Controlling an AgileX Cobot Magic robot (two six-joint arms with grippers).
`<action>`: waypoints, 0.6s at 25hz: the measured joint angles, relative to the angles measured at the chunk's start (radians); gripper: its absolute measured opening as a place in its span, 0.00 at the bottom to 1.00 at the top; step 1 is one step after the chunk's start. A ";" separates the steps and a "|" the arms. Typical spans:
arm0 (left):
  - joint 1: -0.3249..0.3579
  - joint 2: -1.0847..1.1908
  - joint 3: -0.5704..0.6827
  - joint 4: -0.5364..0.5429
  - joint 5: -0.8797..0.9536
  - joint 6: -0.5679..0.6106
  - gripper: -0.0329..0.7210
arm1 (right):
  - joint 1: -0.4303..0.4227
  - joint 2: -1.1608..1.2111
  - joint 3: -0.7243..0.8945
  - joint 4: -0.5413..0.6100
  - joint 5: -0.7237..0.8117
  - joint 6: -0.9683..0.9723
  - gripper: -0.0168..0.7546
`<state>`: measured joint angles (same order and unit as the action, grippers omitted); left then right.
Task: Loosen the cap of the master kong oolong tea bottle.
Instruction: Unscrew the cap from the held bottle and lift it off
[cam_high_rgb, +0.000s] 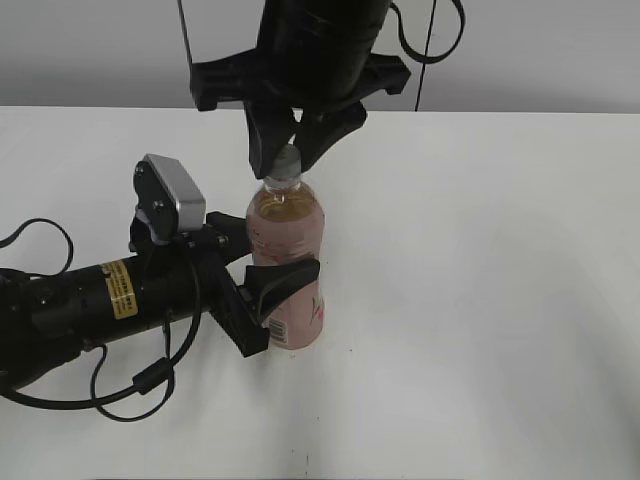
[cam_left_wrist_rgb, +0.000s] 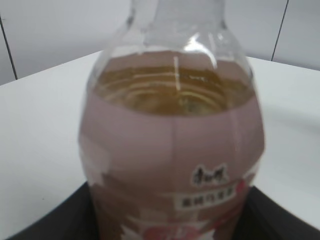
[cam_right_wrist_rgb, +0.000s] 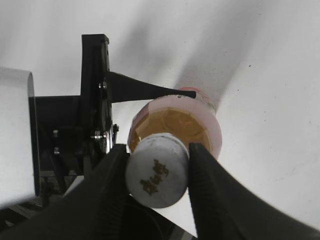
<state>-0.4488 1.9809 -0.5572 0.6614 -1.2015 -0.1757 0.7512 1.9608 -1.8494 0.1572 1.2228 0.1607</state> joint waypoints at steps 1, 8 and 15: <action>0.000 0.000 0.000 -0.001 0.000 0.000 0.56 | 0.000 0.000 0.000 0.000 0.000 -0.030 0.39; 0.000 0.000 0.000 -0.001 0.000 0.000 0.56 | 0.000 0.000 0.000 0.001 -0.001 -0.620 0.39; 0.000 0.000 0.000 0.002 0.000 0.000 0.56 | 0.000 0.001 0.000 0.001 0.001 -1.321 0.38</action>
<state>-0.4488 1.9809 -0.5572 0.6633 -1.2015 -0.1757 0.7512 1.9616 -1.8494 0.1582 1.2237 -1.1603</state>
